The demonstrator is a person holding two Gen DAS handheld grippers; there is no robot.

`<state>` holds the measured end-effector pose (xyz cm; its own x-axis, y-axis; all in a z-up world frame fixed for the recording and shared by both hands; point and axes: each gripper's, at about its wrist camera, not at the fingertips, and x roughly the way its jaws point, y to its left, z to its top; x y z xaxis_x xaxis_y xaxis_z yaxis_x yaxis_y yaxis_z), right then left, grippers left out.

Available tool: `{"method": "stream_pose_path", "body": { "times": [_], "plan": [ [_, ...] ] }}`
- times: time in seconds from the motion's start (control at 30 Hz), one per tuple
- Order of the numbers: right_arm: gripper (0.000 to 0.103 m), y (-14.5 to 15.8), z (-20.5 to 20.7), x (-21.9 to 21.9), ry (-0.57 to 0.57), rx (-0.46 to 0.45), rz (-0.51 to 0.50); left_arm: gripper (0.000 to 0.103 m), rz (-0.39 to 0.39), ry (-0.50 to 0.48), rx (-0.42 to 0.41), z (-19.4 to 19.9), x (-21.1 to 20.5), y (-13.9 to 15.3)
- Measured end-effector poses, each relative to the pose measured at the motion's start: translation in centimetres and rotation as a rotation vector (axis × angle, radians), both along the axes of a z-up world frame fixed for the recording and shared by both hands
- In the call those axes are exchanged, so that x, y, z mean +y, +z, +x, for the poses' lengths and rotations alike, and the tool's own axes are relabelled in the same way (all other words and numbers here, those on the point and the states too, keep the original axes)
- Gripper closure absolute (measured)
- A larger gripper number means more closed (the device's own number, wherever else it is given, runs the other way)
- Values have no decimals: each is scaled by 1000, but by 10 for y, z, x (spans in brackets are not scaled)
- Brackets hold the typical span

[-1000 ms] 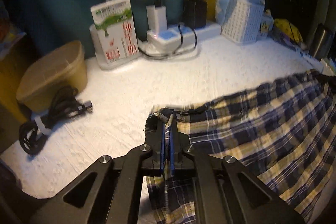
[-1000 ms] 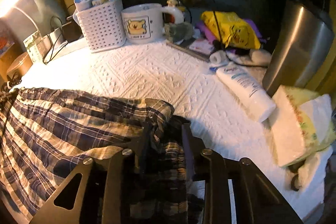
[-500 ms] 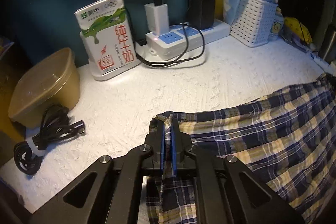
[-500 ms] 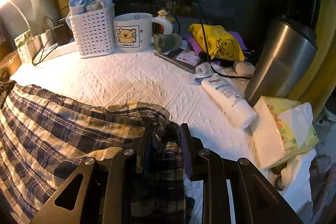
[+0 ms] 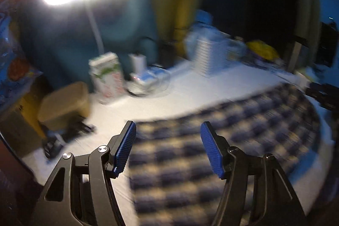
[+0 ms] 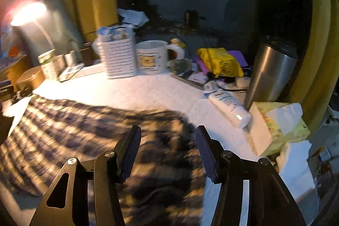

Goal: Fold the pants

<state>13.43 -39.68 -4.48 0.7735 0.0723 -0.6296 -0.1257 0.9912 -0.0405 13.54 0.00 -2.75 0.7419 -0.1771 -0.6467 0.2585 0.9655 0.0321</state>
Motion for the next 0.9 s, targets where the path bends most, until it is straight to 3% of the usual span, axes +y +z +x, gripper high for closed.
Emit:
{"method": "stream_pose_path", "body": {
  "times": [0.17, 0.4, 0.7, 0.9],
  "plan": [
    [47, -5, -26, 25, 72, 16, 14, 40, -66, -66, 103, -39, -31, -33],
    [47, -22, -60, 67, 176, 65, 29, 40, -138, -33, 189, -66, -48, -69],
    [48, -47, -79, 120, 304, 141, 38, 40, -100, -5, 225, -81, -46, -100],
    [51, -73, -55, 127, 248, 213, -31, 40, -94, -12, 210, -85, -44, -101]
  ]
}}
